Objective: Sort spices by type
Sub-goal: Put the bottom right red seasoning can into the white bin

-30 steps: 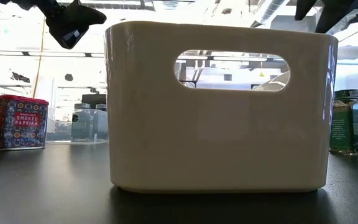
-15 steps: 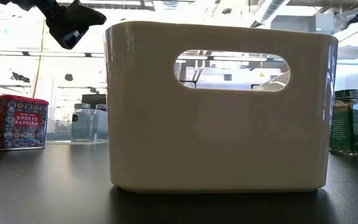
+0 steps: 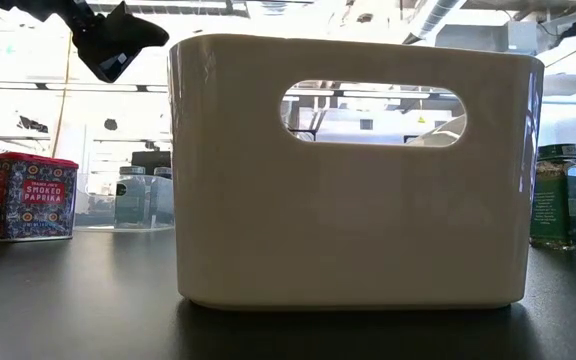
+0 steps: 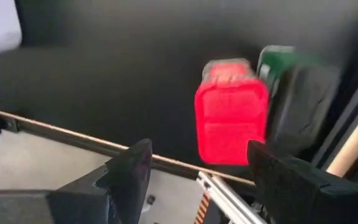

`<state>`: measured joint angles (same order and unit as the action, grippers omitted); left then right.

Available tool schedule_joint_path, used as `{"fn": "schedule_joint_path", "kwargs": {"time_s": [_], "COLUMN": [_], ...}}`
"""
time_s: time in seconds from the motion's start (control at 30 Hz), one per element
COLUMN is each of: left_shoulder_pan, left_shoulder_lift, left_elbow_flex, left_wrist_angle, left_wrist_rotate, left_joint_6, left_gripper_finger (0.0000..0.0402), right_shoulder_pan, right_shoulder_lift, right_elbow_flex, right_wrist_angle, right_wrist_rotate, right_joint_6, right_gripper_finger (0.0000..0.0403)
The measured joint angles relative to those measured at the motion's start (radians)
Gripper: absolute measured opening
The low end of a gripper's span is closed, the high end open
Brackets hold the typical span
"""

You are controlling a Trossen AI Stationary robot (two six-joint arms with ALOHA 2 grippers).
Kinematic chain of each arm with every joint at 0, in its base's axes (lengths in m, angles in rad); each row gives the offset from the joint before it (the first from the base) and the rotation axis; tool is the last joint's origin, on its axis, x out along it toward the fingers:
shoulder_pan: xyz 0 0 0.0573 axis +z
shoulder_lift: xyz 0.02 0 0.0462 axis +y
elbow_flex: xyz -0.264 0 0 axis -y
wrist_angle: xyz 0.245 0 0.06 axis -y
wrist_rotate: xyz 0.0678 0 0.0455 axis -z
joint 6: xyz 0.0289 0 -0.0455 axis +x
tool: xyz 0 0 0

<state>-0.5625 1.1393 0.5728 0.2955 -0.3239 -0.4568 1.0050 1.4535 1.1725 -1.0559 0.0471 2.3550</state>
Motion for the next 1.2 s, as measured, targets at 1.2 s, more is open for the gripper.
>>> {"fn": "schedule_joint_path", "kwargs": {"time_s": [1.2], "left_shoulder_pan": [0.001], "left_shoulder_lift": [0.000], "left_elbow_flex": [0.000], "left_wrist_angle": [0.001], "left_wrist_rotate": [0.000], "left_joint_6": [-0.011], "left_gripper_finger": [0.0312], "right_shoulder_pan": [0.068], "right_shoulder_lift": [0.205], "right_elbow_flex": [0.067], "right_wrist_angle": [0.013], "right_wrist_rotate": [-0.155], "right_joint_6": [0.011], "right_gripper_finger": [0.0291]}}
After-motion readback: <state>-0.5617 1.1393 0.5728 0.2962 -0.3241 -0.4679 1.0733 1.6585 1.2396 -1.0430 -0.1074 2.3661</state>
